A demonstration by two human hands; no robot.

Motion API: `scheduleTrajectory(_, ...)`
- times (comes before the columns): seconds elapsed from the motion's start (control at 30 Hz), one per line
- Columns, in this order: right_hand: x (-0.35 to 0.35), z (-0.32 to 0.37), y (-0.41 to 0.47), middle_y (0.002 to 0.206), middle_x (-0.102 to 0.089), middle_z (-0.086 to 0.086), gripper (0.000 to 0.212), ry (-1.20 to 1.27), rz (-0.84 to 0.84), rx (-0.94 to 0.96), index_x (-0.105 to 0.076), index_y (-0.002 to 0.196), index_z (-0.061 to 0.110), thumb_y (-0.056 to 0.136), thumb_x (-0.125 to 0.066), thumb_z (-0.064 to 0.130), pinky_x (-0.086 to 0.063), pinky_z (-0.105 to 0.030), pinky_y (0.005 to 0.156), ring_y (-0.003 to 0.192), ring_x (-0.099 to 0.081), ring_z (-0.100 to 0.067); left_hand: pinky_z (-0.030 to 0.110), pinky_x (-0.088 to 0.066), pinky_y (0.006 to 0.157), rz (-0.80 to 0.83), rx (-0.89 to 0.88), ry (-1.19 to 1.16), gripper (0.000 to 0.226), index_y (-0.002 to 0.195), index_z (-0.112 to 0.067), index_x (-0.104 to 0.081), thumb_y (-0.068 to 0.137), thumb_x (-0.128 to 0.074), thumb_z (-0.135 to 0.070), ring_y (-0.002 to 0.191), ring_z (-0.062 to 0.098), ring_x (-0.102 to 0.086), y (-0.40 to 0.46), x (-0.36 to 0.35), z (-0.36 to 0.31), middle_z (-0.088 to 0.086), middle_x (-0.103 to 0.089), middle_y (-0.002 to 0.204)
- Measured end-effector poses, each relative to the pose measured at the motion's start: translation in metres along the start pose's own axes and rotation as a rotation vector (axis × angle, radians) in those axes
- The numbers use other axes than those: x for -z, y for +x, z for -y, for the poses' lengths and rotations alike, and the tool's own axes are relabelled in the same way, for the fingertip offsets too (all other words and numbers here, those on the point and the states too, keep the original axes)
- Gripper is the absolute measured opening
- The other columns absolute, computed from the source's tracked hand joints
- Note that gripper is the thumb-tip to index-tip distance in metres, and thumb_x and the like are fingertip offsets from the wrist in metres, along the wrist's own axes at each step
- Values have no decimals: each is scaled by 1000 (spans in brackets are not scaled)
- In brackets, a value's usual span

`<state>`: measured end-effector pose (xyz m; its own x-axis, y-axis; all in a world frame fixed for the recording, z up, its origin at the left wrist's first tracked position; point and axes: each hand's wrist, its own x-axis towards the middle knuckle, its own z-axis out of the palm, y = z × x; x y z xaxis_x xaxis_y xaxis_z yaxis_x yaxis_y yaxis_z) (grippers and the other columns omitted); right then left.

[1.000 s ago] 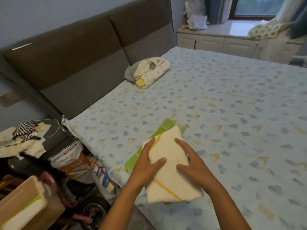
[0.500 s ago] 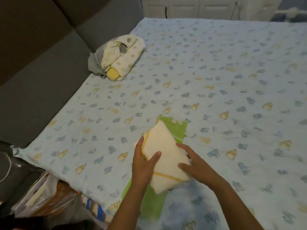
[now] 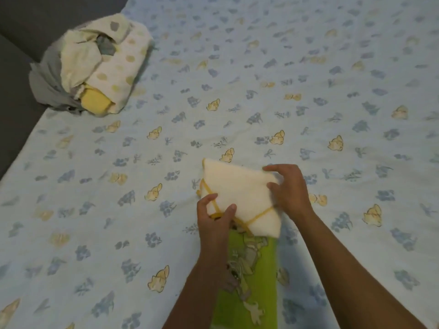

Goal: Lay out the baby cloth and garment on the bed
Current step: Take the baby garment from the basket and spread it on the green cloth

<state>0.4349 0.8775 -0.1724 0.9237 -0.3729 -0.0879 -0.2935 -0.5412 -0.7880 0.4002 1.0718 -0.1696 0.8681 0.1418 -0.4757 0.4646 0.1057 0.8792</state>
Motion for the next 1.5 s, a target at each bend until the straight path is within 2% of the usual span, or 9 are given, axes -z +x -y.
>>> scheduleTrajectory(0.33, -35, -60, 32, 132, -47, -4, 32, -9, 88, -19, -71, 108, 27, 87, -61, 4, -33, -27, 102, 126, -44, -20, 29, -45, 47, 217, -260, 755, 69, 119, -53, -50, 73, -54, -1, 52, 14, -53, 69, 42, 30, 9, -60, 76)
scheduleTrajectory(0.47, -19, -66, 14, 148, -38, -6, 66, -18, 148, 62, -68, 122, 21, 75, -50, -21, -33, -37, 112, 138, -35, -20, 14, -42, 72, 215, -567, 927, 63, 134, -21, -56, 80, -49, 10, 85, 12, -52, 91, 44, 6, 4, -50, 97)
scheduleTrajectory(0.63, -6, -76, 1, 158, -27, 1, 83, 29, 242, 63, -65, 124, 29, 67, -49, -29, -28, -38, 115, 145, -24, -16, 16, -45, 77, 286, -660, 1166, 58, 121, -14, -63, 84, -56, -60, 87, 2, -55, 122, 23, -16, -4, -56, 103)
scheduleTrajectory(0.73, -6, -77, 3, 158, -28, 0, 72, 200, 321, -45, -59, 124, 42, 79, -64, -13, -32, -42, 114, 144, -31, -23, 38, -48, 86, 445, -683, 1154, 48, 134, -20, -59, 89, -60, -3, 98, 29, -51, 132, 22, -23, 13, -49, 106)
scheduleTrajectory(0.83, -10, -86, 4, 159, -22, -2, 60, 69, 325, 80, -66, 123, 25, 76, -72, -12, -35, -22, 110, 146, -22, -21, 39, -45, 86, 502, -650, 1191, 57, 130, -27, -62, 82, -62, 4, 99, 32, -45, 151, 26, -23, 6, -46, 101)
scheduleTrajectory(1.03, -1, -60, 29, 109, -65, 23, 22, 235, 109, -98, -66, 97, 43, 94, -58, 23, -45, -24, 81, 104, -60, -3, 31, -43, 55, 416, -466, 875, 37, 77, -18, -62, 90, -53, -52, 58, 11, -46, 172, 2, -55, -4, -53, 63)
scheduleTrajectory(1.17, -9, -46, 73, 69, -55, 4, 32, 135, -30, -148, -56, 79, 15, 94, -52, 43, -34, -28, 54, 66, -50, -20, 23, -40, 52, 295, -428, 816, 32, 66, -27, -56, 88, -58, -50, 54, 9, -55, 190, -38, -69, -11, -55, 55)
scheduleTrajectory(1.33, -24, -45, 103, 125, -58, -8, 51, 80, -110, -284, -44, 133, 20, 86, -64, 25, -45, -33, 82, 109, -56, -25, 26, -49, 71, 225, -307, 751, 39, 126, -28, -52, 89, -57, -18, 86, 9, -64, 209, -60, -56, -3, -69, 100)
scheduleTrajectory(1.5, -41, -49, 86, 146, -40, -3, 36, -353, -128, 106, -60, 112, 34, 77, -70, 29, -38, -45, 100, 132, -32, -30, 37, -43, 88, 326, -658, 967, 29, 94, -23, -61, 73, -60, -3, 101, 20, -52, 202, -54, -30, -6, -60, 107)
